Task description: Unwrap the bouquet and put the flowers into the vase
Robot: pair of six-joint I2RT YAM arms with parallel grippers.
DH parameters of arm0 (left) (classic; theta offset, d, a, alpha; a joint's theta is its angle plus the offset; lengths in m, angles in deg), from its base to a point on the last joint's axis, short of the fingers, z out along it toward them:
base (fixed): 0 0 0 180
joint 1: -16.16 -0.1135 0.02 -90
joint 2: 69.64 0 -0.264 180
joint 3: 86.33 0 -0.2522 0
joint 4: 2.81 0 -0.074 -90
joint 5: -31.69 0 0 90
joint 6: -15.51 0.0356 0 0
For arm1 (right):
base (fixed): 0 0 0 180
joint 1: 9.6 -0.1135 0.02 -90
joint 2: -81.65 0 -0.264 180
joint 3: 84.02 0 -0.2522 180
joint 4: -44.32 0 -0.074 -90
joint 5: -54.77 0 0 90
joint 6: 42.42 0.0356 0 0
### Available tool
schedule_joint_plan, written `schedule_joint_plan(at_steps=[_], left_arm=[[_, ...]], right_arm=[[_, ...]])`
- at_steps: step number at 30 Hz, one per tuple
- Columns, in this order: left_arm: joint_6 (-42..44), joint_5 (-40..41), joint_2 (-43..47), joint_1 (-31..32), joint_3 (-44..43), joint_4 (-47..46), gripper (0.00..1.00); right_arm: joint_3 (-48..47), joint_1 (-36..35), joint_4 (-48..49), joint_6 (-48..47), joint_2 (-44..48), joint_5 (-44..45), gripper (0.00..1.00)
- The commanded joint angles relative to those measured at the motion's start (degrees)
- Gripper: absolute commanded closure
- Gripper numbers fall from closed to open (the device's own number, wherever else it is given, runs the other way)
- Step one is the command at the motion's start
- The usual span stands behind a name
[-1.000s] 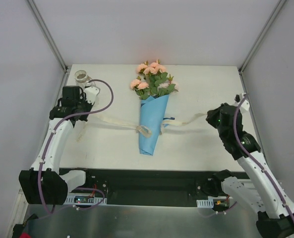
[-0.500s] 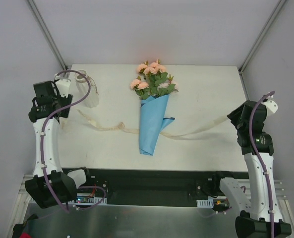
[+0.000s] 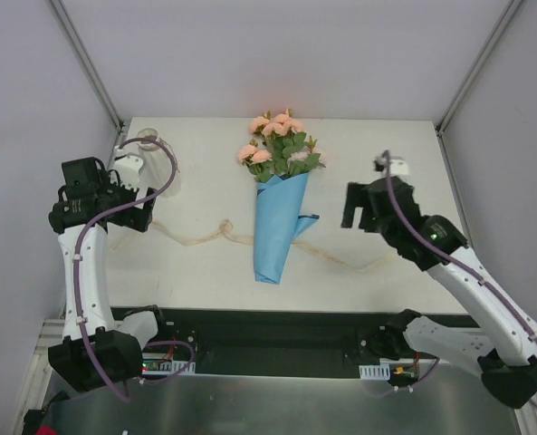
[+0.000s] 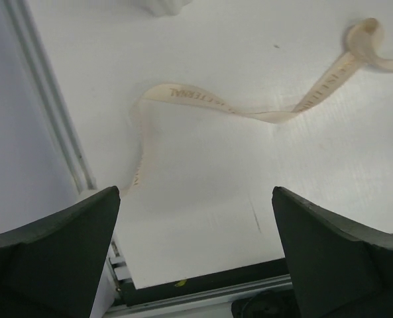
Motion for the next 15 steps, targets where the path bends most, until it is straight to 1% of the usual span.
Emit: schedule_joint_plan(at_steps=[1,2,3,4,5,6,9,13,15], left_arm=[[5.70,-13.82,1.45,-0.01,-3.59,9.25,0.01],[6.33,-15.74,1.54,-0.10,-3.59,9.96,0.01],[6.85,-16.37,1.71,-0.10,-3.42,11.45,0.01],[7.99,-17.25,1.80,-0.10,-3.24,12.16,0.01],[8.35,-18.74,1.89,-0.10,-2.98,12.77,0.01],[8.79,-19.45,1.98,-0.10,-2.11,13.39,0.01],[9.14,-20.94,2.06,-0.10,1.05,14.10,0.01],[8.97,-20.16,1.36,-0.19,3.44,14.19,0.01],[9.41,-19.98,2.24,-0.10,4.49,14.10,0.01]], right_arm=[[-0.03,-22.12,2.89,-9.33,-3.04,6.43,0.04],[0.15,-25.11,3.86,-13.71,-5.13,5.73,0.04],[-0.37,-30.10,4.48,-15.14,-6.72,4.59,0.04],[-1.16,-32.33,4.40,-16.64,-8.48,4.58,0.04],[-2.03,-34.09,4.40,-17.96,-12.32,3.97,0.04],[-3.78,-37.24,4.49,-20.32,-14.28,2.66,0.04],[-6.69,-42.61,5.88,-23.84,-21.84,2.90,0.04],[-8.63,-45.53,7.82,-26.40,-31.93,2.91,0.04],[-9.33,-46.67,8.70,-27.28,-34.67,3.87,0.04]])
